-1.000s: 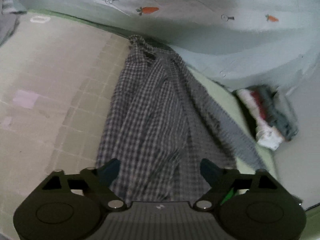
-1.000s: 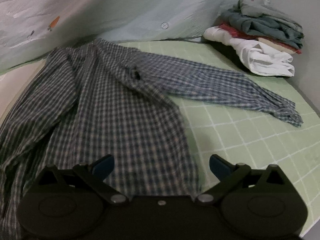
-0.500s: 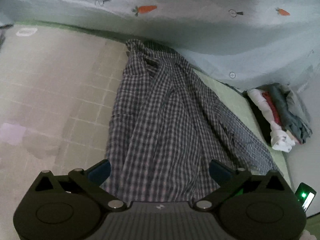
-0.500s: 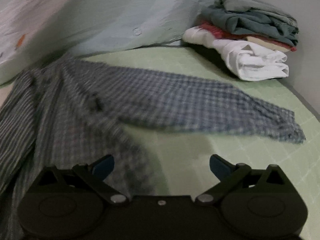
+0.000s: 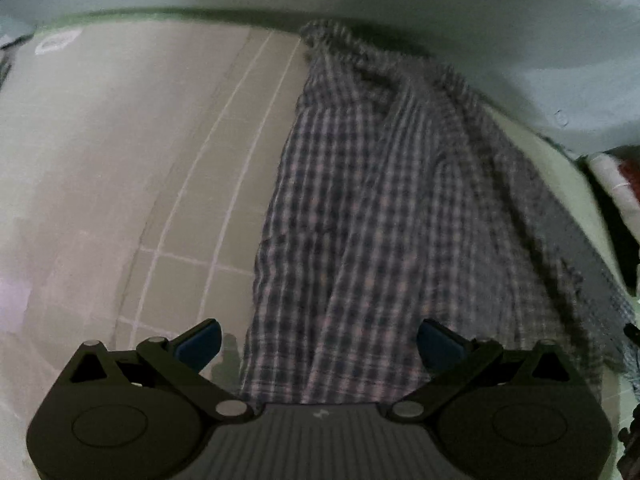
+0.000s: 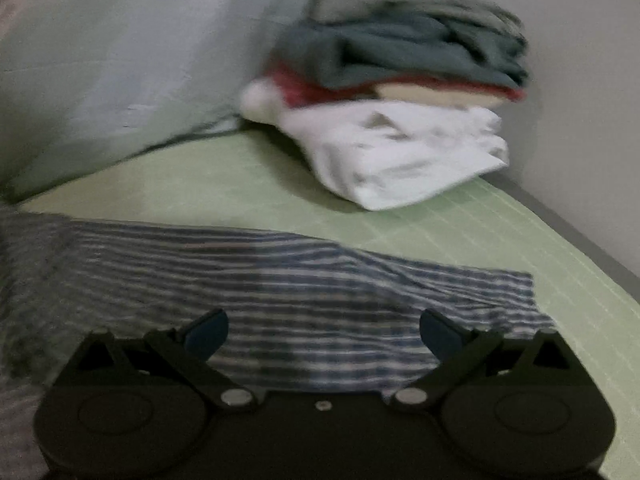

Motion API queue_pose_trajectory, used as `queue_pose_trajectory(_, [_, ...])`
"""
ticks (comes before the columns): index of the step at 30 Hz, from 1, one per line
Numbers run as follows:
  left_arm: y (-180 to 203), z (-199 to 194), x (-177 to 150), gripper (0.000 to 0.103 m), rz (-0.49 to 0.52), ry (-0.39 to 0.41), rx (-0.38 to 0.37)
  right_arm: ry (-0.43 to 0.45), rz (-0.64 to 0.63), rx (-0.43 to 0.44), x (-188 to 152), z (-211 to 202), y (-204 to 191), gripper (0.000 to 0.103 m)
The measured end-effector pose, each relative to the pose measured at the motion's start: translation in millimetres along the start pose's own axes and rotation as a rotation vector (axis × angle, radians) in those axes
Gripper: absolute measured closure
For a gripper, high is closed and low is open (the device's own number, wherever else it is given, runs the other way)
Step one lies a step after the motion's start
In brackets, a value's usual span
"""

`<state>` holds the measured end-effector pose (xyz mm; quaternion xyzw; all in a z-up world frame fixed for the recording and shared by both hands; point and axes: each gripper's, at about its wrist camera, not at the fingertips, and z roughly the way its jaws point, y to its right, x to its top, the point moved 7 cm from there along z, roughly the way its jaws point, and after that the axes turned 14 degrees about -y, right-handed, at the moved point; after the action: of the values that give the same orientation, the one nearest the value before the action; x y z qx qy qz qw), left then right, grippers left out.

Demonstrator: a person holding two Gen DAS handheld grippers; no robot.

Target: Fold clothes

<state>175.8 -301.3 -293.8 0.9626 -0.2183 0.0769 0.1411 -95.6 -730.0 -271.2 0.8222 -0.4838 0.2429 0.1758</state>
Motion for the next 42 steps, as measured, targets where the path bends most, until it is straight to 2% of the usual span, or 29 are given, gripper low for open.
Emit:
queue_pose_trajectory(10, [-1.4,21.5,-1.8,0.0,0.007,-0.057,0.083,-0.037,0.076,-0.053,0.7,23.7,25.3,0.0])
queue_pose_trajectory(14, [12.9,31.7,-6.0,0.0,0.109,-0.069,0.205,-0.036,0.117,-0.065,0.5,25.7,34.0,0.0])
queue_pose_trajectory(18, [9.8,30.7,-6.6,0.0,0.092,-0.062,0.199,-0.037,0.14,-0.068,0.0,28.4,44.7,0.0])
queue_pose_trajectory(22, [8.2,30.1,-6.7,0.0,0.096,-0.058,0.201,-0.049,0.178,-0.03,-2.9,33.3,51.1,0.0])
queue_pose_trajectory(26, [7.8,30.0,-6.9,0.0,0.098,-0.054,0.203,-0.062,0.158,-0.034,-4.3,36.1,46.3,0.0])
queue_pose_trajectory(30, [10.8,31.3,-8.6,0.0,0.101,-0.046,0.206,-0.08,0.125,-0.002,-2.8,37.0,40.5,0.0])
queue_pose_trajectory(32, [12.2,32.0,-9.3,0.0,0.102,-0.044,0.207,-0.09,0.086,0.028,-0.3,35.9,35.9,0.007])
queue_pose_trajectory(33, [12.3,32.1,-9.2,0.0,0.103,-0.043,0.207,-0.085,0.058,0.045,1.6,33.6,32.7,0.023])
queue_pose_trajectory(34, [12.3,32.2,-9.2,0.0,0.103,-0.043,0.207,-0.081,0.032,0.061,3.6,31.0,29.5,0.046])
queue_pose_trajectory(35, [12.4,32.3,-9.1,0.0,0.104,-0.043,0.207,-0.081,0.014,0.077,5.8,28.4,26.8,0.061])
queue_pose_trajectory(36, [12.5,32.4,-9.1,0.0,0.104,-0.042,0.207,-0.089,0.011,0.096,8.0,26.9,24.8,0.091])
queue_pose_trajectory(37, [12.6,32.4,-8.8,0.0,0.105,-0.043,0.207,-0.096,0.019,0.114,9.5,26.4,23.4,0.102])
queue_pose_trajectory(42, [12.1,30.8,-9.9,0.0,0.109,-0.037,0.206,-0.047,0.016,0.184,16.8,5.2,3.9,0.103])
